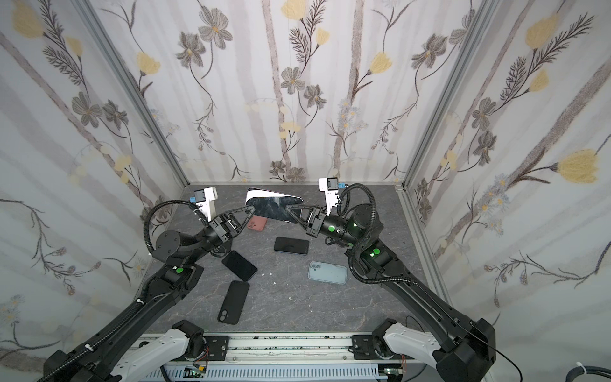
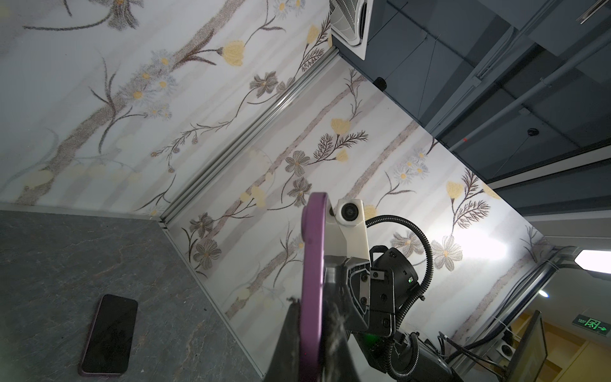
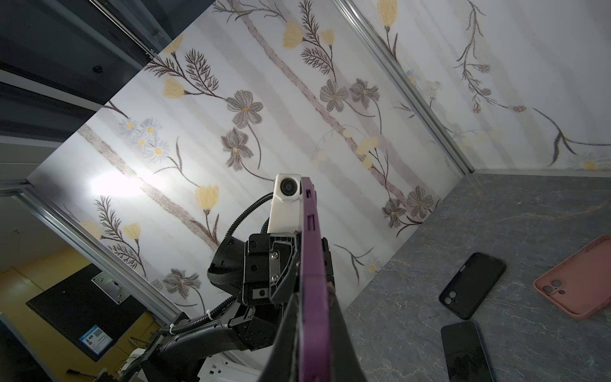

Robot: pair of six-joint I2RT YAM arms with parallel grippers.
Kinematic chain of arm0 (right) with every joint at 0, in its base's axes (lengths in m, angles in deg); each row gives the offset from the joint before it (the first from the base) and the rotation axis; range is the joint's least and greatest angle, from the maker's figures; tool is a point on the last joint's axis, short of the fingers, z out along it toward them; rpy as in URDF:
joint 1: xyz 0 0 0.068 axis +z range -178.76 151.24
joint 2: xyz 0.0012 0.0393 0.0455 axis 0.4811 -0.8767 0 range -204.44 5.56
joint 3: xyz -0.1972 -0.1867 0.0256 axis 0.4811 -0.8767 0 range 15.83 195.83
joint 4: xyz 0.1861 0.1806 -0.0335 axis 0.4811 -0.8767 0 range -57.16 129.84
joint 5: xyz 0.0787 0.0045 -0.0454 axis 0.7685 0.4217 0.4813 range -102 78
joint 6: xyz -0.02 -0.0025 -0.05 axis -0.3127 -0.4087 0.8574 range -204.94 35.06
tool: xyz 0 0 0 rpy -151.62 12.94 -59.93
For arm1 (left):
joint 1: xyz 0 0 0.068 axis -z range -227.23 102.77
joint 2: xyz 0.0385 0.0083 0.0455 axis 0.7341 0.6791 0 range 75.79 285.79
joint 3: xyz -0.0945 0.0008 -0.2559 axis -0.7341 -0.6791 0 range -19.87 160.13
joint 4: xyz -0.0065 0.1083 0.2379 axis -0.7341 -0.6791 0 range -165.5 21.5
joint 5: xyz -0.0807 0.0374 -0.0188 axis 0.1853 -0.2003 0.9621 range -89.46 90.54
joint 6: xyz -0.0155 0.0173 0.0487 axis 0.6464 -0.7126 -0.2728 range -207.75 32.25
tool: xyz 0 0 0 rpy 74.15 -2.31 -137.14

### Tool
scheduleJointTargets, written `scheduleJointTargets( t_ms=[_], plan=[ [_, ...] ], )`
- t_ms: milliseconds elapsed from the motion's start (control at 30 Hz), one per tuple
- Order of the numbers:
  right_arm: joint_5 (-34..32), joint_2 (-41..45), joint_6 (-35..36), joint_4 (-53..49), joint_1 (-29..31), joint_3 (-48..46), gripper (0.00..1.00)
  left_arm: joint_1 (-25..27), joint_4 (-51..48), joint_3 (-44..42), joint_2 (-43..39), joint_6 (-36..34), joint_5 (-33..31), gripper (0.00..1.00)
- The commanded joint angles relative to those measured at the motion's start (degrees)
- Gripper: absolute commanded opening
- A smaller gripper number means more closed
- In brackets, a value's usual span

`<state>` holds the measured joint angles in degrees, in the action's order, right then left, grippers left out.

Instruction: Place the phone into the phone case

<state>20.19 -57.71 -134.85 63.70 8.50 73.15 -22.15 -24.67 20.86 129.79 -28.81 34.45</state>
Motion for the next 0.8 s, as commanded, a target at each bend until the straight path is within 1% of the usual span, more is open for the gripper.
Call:
scheduleJointTargets(
  t_ms=[0,33,133,233,267,400,633,767],
  plan=[
    [-3.13,1.32,1.18,0.82,-0.31,-0.14,0.00,-0.36,-1.20,0.53,0.23,-3.41,-6.65,0.18],
    [-3.29,1.62,1.01,0.80,-0.27,-0.42,0.00,-0.31,-1.18,0.49,0.25,-3.40,-6.86,0.26],
    [-4.03,2.72,0.21,0.59,-0.59,-1.53,0.00,-0.30,-1.24,0.32,0.15,-3.47,-7.52,0.44],
    [-5.20,4.42,-0.04,-0.09,-0.75,-2.87,0.00,-0.27,-1.49,0.30,0.02,-3.82,-8.52,0.53],
    [-5.86,5.08,-0.10,-0.24,-0.87,-3.40,0.00,-0.34,-1.79,0.31,-0.05,-3.91,-8.84,0.57],
    [-8.25,7.77,-0.03,-3.33,-1.91,-5.26,0.00,-0.38,-5.14,1.12,-0.48,-6.14,-10.42,0.61],
    [-12.74,12.11,1.38,-13.35,-4.54,-6.90,0.00,-0.43,-14.02,2.10,-1.81,-10.94,-14.19,0.61],
    [-15.40,15.40,1.41,-17.10,-5.78,-9.15,0.00,-0.34,-18.34,2.94,-1.49,-13.35,-15.31,0.61]
  ],
)
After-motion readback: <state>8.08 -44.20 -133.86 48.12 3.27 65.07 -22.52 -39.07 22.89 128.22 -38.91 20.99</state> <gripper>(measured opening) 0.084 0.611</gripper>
